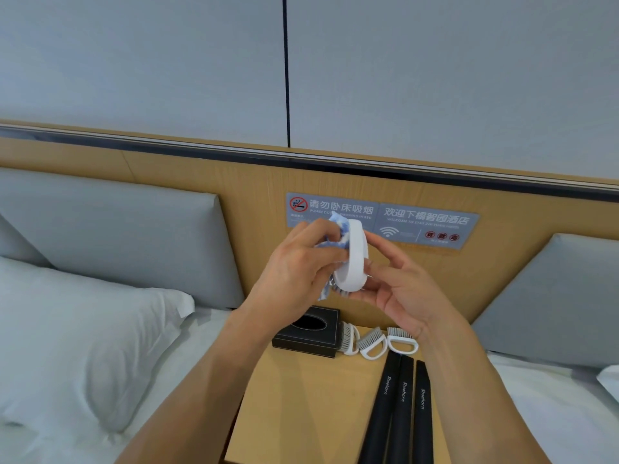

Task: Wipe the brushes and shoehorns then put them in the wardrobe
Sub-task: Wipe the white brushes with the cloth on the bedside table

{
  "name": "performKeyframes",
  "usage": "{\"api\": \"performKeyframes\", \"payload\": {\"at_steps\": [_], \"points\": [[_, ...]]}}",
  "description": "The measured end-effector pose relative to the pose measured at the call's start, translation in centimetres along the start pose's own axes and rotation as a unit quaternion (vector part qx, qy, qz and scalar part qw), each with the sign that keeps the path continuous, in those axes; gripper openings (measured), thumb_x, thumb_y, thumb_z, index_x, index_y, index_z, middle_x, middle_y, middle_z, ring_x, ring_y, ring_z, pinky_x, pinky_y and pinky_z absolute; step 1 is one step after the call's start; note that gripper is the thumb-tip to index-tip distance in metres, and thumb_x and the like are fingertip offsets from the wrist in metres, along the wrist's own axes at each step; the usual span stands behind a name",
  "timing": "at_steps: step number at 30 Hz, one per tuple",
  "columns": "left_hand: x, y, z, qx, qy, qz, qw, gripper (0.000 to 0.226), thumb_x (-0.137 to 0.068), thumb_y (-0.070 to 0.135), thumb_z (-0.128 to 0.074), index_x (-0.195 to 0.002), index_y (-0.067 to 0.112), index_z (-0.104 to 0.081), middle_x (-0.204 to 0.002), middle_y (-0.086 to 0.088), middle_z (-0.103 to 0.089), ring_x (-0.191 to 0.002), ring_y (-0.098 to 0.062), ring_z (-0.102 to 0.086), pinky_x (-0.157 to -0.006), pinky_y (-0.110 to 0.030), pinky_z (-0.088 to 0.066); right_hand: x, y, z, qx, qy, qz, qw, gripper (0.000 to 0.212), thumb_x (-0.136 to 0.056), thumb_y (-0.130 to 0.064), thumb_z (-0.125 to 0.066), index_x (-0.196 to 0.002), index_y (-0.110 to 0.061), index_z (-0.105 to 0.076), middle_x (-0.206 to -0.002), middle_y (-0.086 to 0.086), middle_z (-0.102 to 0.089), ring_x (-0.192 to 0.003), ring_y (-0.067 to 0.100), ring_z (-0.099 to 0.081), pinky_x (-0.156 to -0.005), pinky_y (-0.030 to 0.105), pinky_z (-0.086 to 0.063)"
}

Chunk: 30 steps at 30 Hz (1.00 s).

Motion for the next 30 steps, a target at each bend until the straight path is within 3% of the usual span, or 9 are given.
{"api": "performKeyframes", "payload": {"at_steps": [7, 13, 18, 21, 25, 30], "points": [[0.2, -0.8, 0.4, 0.084, -0.094, -0.005, 0.992, 0.025, -0.083, -0.002, -0.068, -0.095, 0.016, -0.078, -0.104, 0.001, -0.06, -0.098, -0.016, -0.057, -0.073, -0.04, -0.05, 0.4, -0.7, 0.8, 0.038, 0.005, 0.005, 0.999, 0.048, -0.077, -0.006, -0.071, -0.121, -0.024, -0.069, -0.113, 0.023, -0.072, -0.097, 0.036, -0.073, -0.07, 0.04, -0.061], [-0.7, -0.4, 0.6, 0.05, -0.021, 0.048, 0.997, 0.03, -0.09, 0.005, -0.064, -0.118, 0.016, -0.068, -0.111, -0.002, -0.054, -0.094, -0.012, -0.052, -0.075, -0.033, -0.05, 0.0, -1.3, 0.7, 0.056, -0.033, -0.002, 0.998, 0.058, -0.086, 0.004, -0.066, -0.134, -0.027, -0.061, -0.124, 0.019, -0.068, -0.103, 0.04, -0.071, -0.071, 0.043, -0.061], [-0.9, 0.8, -0.6, 0.022, -0.045, 0.069, 0.996, 0.035, -0.097, 0.006, -0.052, -0.13, 0.014, -0.059, -0.118, -0.006, -0.046, -0.1, -0.021, -0.049, -0.079, -0.042, -0.049, 0.1, -1.9, 1.0, 0.048, -0.024, 0.016, 0.998, 0.059, -0.087, 0.006, -0.064, -0.136, -0.027, -0.059, -0.125, 0.015, -0.068, -0.104, 0.039, -0.07, -0.07, 0.044, -0.061], [-1.0, 1.0, -1.1, 0.029, -0.066, 0.084, 0.994, 0.033, -0.096, 0.004, -0.05, -0.125, 0.015, -0.063, -0.115, -0.004, -0.046, -0.1, -0.02, -0.047, -0.079, -0.042, -0.048, 0.0, -1.8, 1.2, 0.053, 0.007, 0.013, 0.998, 0.055, -0.089, 0.011, -0.059, -0.132, -0.023, -0.061, -0.118, 0.018, -0.071, -0.1, 0.037, -0.072, -0.07, 0.042, -0.062], [-0.7, 0.5, -1.1, 0.08, -0.086, 0.078, 0.99, 0.031, -0.092, -0.004, -0.052, -0.11, 0.013, -0.071, -0.108, -0.001, -0.046, -0.097, -0.015, -0.048, -0.077, -0.032, -0.046, 0.0, -1.3, 1.4, 0.028, 0.032, 0.001, 0.999, 0.054, -0.088, 0.018, -0.053, -0.125, -0.02, -0.063, -0.109, 0.021, -0.073, -0.092, 0.035, -0.074, -0.069, 0.042, -0.063], [0.2, -0.3, -0.9, 0.15, -0.168, 0.065, 0.972, 0.035, -0.086, -0.009, -0.057, -0.1, 0.017, -0.075, -0.107, 0.0, -0.048, -0.102, -0.012, -0.049, -0.082, -0.033, -0.048, 0.3, -1.1, 1.7, 0.064, 0.011, -0.035, 0.997, 0.061, -0.089, 0.017, -0.053, -0.127, -0.029, -0.065, -0.105, 0.02, -0.074, -0.098, 0.036, -0.073, -0.069, 0.041, -0.062]]}}
Point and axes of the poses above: each hand's wrist, its own x-axis away from the middle knuckle, its own z-axis out of the back of the hand, y = z × x, the point moved 3 cm from there along -x, towards the middle knuckle
